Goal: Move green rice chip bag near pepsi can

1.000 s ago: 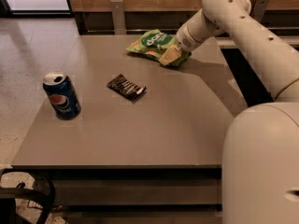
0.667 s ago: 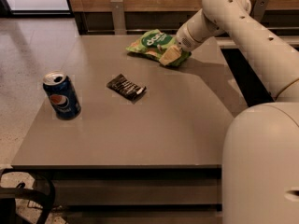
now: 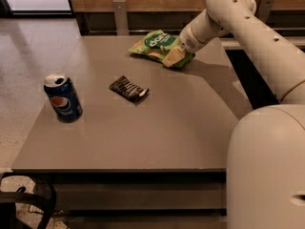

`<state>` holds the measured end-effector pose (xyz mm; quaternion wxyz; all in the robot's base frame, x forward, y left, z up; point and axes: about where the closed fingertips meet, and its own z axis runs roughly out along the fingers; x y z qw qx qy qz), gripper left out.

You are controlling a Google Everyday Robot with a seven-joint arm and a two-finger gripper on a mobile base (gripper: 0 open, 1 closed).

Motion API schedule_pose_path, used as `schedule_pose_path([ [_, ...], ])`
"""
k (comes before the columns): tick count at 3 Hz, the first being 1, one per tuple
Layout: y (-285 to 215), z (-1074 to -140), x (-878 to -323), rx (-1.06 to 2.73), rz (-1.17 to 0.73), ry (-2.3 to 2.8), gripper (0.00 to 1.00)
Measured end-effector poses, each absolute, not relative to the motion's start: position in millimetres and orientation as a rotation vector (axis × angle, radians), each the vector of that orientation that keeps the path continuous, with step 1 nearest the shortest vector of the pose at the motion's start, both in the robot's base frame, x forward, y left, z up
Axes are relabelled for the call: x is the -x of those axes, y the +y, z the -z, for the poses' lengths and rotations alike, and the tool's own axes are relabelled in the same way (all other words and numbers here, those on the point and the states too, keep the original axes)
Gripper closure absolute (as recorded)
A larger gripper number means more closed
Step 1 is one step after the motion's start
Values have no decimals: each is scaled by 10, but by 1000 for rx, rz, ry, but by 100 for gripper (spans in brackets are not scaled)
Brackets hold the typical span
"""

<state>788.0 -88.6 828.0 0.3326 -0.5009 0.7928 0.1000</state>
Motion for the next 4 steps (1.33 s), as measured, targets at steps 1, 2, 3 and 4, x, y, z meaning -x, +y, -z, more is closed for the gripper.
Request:
schedule_pose_path([
  [1, -886, -8281, -7879, 1308, -261, 2071, 100],
  [2, -891, -8299, -7875, 1308, -257, 2069, 100],
  [3, -1003, -8987, -7693, 1308, -116, 1998, 100],
  [4, -1000, -8985, -7693, 1309, -117, 1998, 100],
])
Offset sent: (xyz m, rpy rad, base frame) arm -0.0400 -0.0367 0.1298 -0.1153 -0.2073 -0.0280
